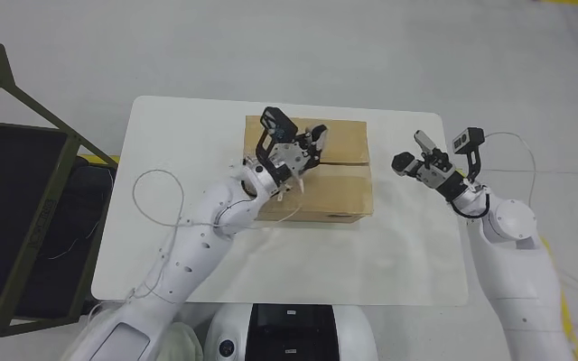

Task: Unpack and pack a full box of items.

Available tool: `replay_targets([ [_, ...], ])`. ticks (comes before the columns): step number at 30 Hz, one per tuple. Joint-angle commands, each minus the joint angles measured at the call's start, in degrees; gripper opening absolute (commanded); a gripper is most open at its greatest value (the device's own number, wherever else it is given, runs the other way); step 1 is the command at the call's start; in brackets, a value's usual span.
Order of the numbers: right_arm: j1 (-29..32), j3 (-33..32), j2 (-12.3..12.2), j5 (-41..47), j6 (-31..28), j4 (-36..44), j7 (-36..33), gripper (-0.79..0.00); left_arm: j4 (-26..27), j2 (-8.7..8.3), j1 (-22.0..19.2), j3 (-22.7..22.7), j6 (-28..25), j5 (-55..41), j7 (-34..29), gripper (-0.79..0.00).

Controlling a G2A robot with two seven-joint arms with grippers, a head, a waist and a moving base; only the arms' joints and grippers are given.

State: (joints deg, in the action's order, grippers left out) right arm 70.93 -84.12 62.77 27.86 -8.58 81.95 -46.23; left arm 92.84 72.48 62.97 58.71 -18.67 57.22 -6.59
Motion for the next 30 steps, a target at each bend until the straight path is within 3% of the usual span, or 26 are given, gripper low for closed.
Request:
replay_targets([
  [1, -0.1, 0.1, 0.0, 0.1, -0.1, -0.6, -0.2, 0.0, -1.0, 0.32, -0.7, -1.2, 0.4, -0.1, -0.9, -0.785],
  [5, -0.2, -0.3, 0.0, 0.7, -0.5, -1.6, -0.3, 0.0, -2.7, 0.88, -2.2, -3.1, 0.5, 0.3, -2.3, -0.782],
  [8, 0.1, -0.8, -0.1, 1.1, -0.9, -1.9, -0.3, 0.0, -3.3, 1.21, -3.2, -4.1, 0.5, 1.0, -2.6, -0.357],
  [9, 0.2, -1.0, -0.1, 1.1, -1.0, -1.9, -0.3, 0.0, -3.4, 1.3, -3.5, -4.3, 0.3, 1.2, -2.6, 0.0],
  [30, 0.6, 0.0, 0.0, 1.3, -1.5, -1.6, -0.3, 0.0, 3.1, 1.66, -2.8, -4.4, -0.8, 10.9, 4.6, 0.0],
])
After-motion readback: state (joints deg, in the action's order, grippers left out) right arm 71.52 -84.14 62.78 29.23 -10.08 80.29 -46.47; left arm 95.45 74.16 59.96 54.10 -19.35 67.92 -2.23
